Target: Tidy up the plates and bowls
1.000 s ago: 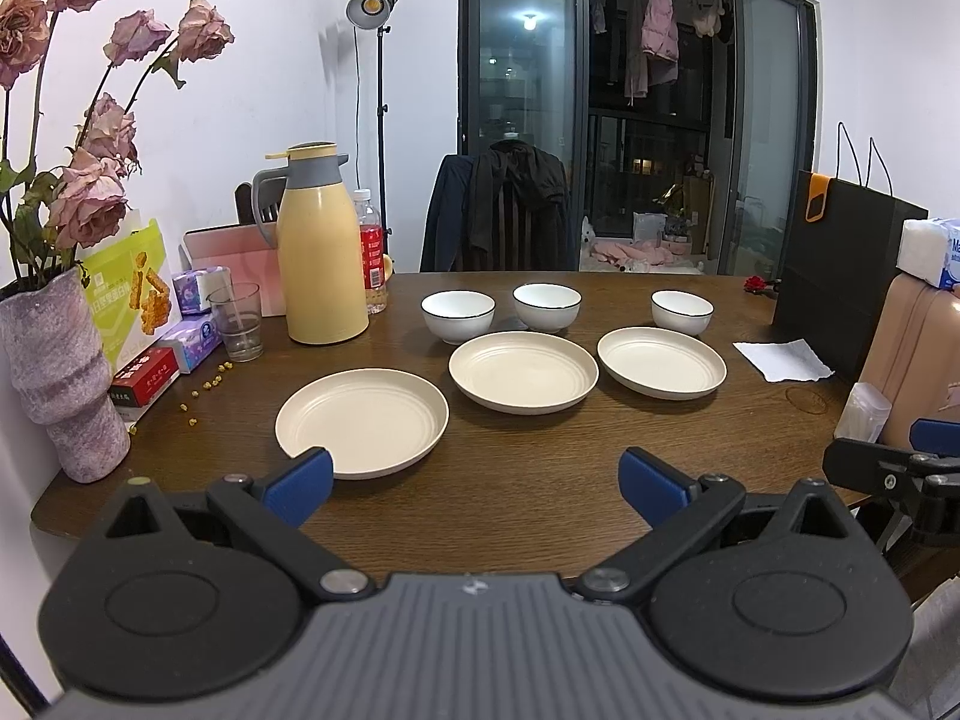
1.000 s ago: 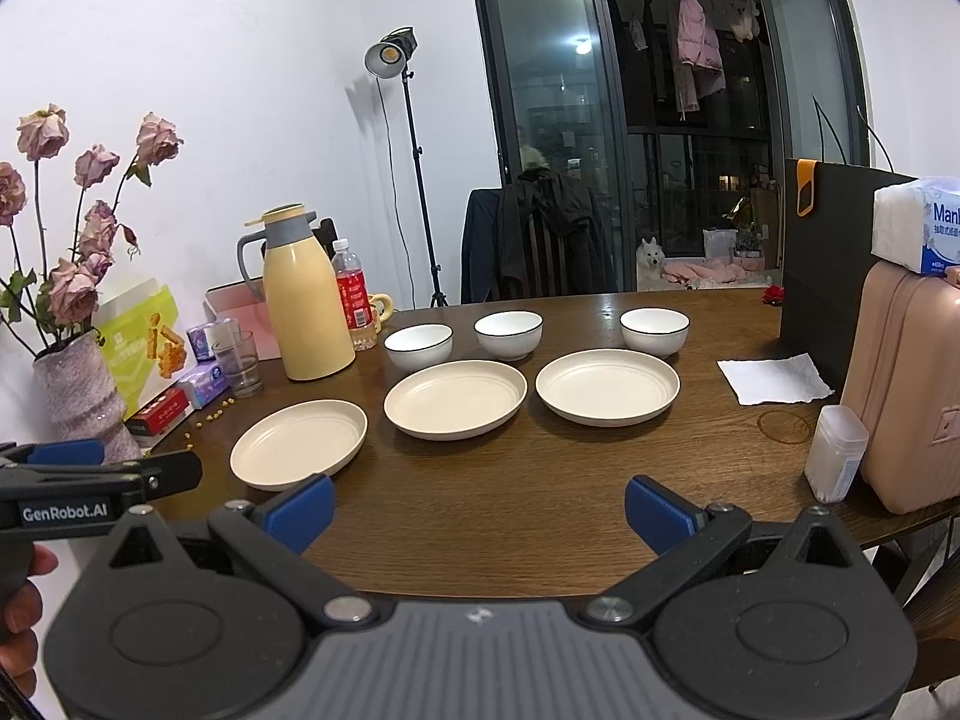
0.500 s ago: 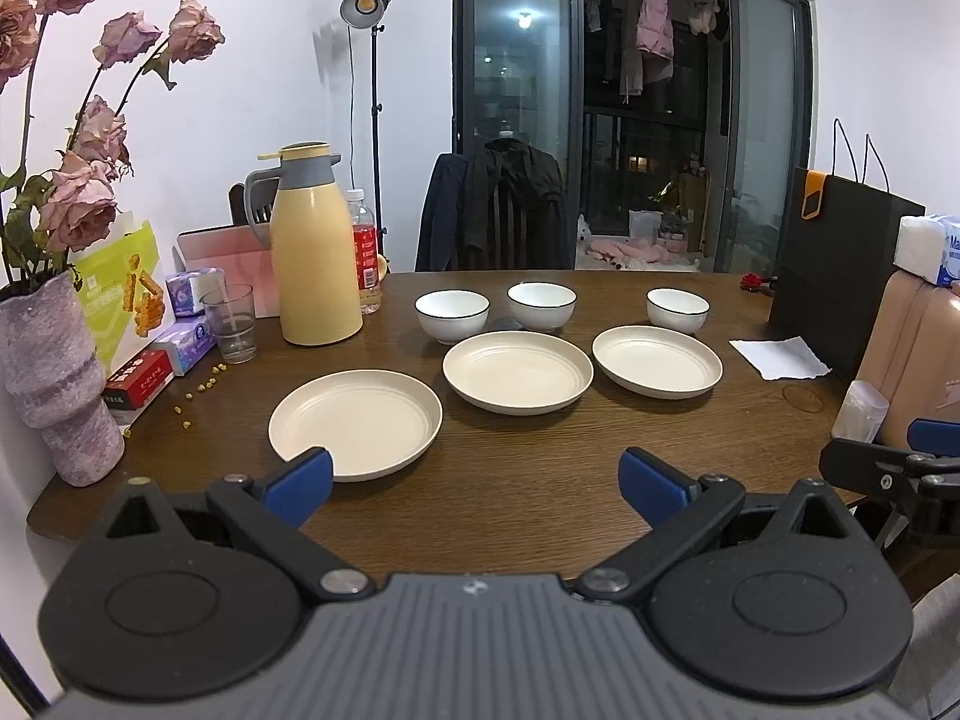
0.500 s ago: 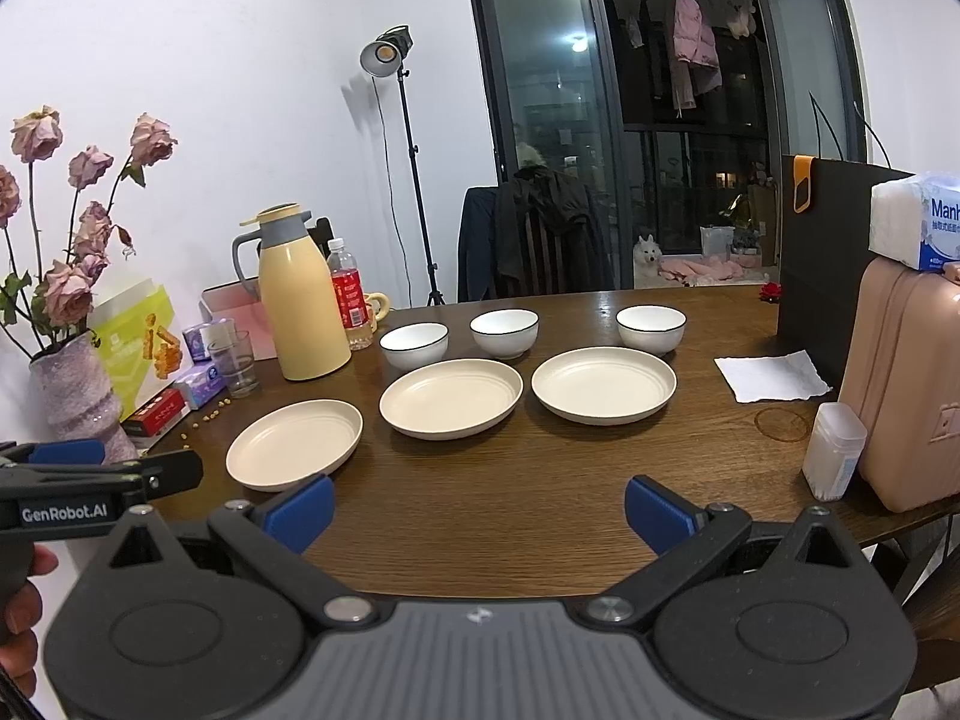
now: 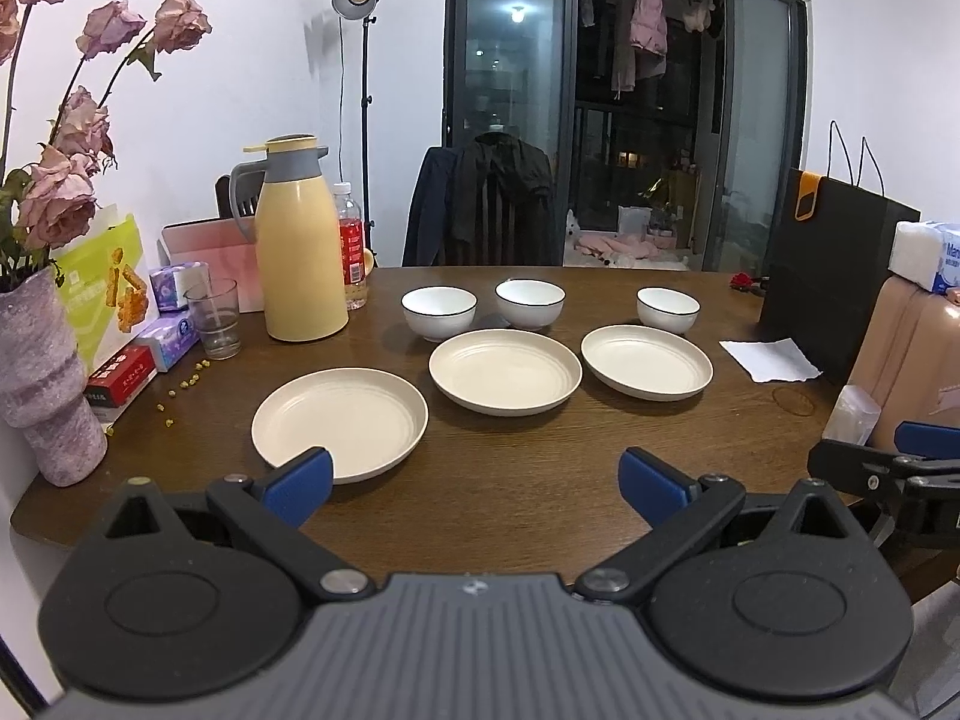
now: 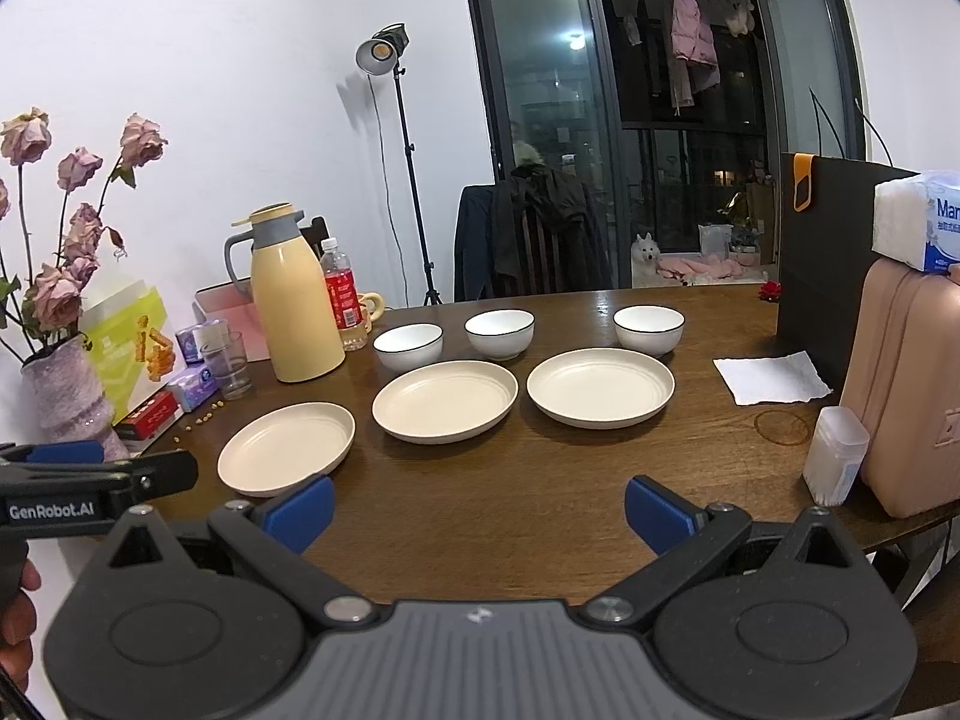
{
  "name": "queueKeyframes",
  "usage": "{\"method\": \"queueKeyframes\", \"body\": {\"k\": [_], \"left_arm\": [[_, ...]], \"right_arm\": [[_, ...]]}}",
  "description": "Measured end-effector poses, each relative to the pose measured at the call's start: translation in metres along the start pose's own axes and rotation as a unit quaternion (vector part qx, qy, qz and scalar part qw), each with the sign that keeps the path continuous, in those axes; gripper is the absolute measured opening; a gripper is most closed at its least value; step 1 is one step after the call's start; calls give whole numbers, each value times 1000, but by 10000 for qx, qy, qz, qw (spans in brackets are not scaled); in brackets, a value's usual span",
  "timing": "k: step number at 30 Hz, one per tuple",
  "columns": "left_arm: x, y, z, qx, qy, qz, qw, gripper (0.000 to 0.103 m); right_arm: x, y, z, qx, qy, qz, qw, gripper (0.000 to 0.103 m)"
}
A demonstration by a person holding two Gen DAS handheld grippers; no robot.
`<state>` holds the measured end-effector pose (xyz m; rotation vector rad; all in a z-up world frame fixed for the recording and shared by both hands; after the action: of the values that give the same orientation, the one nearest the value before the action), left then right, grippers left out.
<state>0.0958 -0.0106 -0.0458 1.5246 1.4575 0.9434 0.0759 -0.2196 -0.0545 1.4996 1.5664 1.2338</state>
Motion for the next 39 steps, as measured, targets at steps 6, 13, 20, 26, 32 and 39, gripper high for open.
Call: {"method": "queueKeyframes", "body": {"k": [6, 13, 20, 26, 32, 39], "left_arm": [[0, 6, 9, 59, 65, 9, 10000, 103], [9, 19, 26, 69, 145, -47, 9999, 103], [30, 39, 53, -7, 162, -112, 9998, 103], [53, 47, 79, 120, 303, -146, 9994, 103], [83, 50, 100, 255, 449, -332, 9981, 103], [114, 52, 120, 349, 684, -416, 9962, 103]], "right_arm": [[-1, -1, 6, 15, 17, -1, 10000, 103], [-4, 10, 28, 82, 86, -35, 9999, 103], [6, 31, 61, 85, 67, -46, 9999, 103], [19, 34, 97, 320, -57, -188, 9993, 103], [39, 41, 131, 427, 132, -199, 9988, 103], [60, 41, 167, 628, 306, -236, 9973, 103]]}}
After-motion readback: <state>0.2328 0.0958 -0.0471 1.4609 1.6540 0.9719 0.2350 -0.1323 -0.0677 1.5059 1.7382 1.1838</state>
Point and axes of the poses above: each gripper's, at about its wrist camera, not at the fingertips, and z roughly the way its jaws point, x to its left, y to its top, the point moved 9 cm from there along z, roughly the way its jaws point, and after that the axes turned 6 degrees about -x, right-handed, at the moved point
